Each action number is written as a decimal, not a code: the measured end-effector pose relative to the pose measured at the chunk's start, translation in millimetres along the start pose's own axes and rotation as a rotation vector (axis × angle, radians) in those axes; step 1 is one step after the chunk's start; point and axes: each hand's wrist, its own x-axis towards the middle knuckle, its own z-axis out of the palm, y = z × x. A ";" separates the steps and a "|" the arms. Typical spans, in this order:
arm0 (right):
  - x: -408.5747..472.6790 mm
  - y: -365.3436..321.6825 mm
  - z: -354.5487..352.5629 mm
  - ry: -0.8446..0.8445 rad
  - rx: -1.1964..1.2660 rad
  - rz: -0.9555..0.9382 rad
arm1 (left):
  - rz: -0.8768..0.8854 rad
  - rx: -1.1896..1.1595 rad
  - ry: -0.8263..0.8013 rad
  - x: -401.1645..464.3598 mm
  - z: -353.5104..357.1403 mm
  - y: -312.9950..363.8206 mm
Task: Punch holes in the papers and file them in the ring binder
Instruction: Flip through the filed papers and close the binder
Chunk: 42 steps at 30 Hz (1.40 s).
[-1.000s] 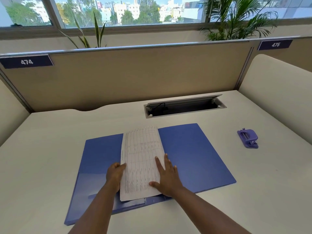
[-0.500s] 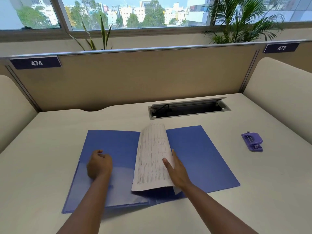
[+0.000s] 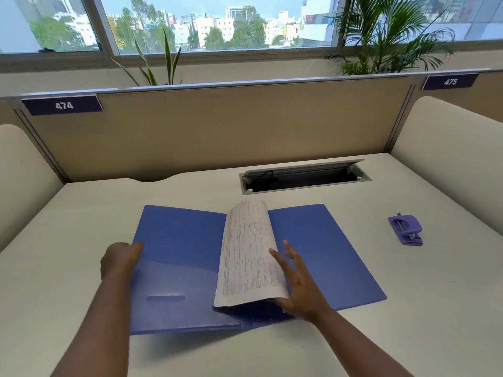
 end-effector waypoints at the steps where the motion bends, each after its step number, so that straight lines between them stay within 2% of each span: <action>1: -0.2 -1.2 0.7 0.086 0.068 0.022 | 0.027 -0.016 -0.008 1.1 -5.9 1.9; 4: -2.1 -3.8 -1.3 0.348 0.223 0.124 | 0.076 -0.084 -0.082 12.2 -20.6 7.7; 8: -6.5 -7.4 -2.8 0.626 0.333 0.354 | 0.184 -0.141 -0.431 3.7 -40.3 26.0; 11: -9.1 -2.9 -6.1 0.720 0.439 0.559 | 0.269 -0.238 -0.590 -4.2 -46.3 35.2; 15: -10.4 7.3 -10.1 0.796 0.358 0.732 | 0.332 -0.406 -0.591 -13.0 -30.5 43.4; 18: -9.5 13.7 -15.4 0.924 0.078 0.853 | 0.348 -0.560 -0.588 -27.3 -14.3 50.8; 20: -5.4 14.5 -22.3 1.023 -0.033 0.829 | 0.377 -0.649 -0.638 -35.4 -4.4 54.6; 22: 0.4 13.4 -30.0 1.066 -0.056 0.695 | 0.396 -0.702 -0.709 -45.8 6.8 61.1; 25: 11.0 1.8 -41.4 0.927 0.236 0.518 | 0.342 -0.818 -0.790 -57.9 26.2 70.3; 29: 27.7 -40.1 -70.5 0.468 0.675 0.469 | 0.422 -0.834 -0.761 -72.2 48.8 80.3; 32: 42.2 -76.0 -93.6 0.126 0.836 0.472 | 0.516 -0.789 -0.706 -89.0 66.7 87.4; 34: 49.4 -96.4 -108.9 -0.013 0.875 0.469 | 0.593 -0.749 -0.665 -102.8 76.4 91.8; 38: 55.2 -121.3 -140.6 -0.121 0.732 0.417 | 0.734 -0.617 -0.690 -122.5 96.0 93.9; 42: 56.2 -118.7 -176.4 -0.023 0.586 0.465 | 0.840 -0.413 -0.727 -130.3 112.9 90.6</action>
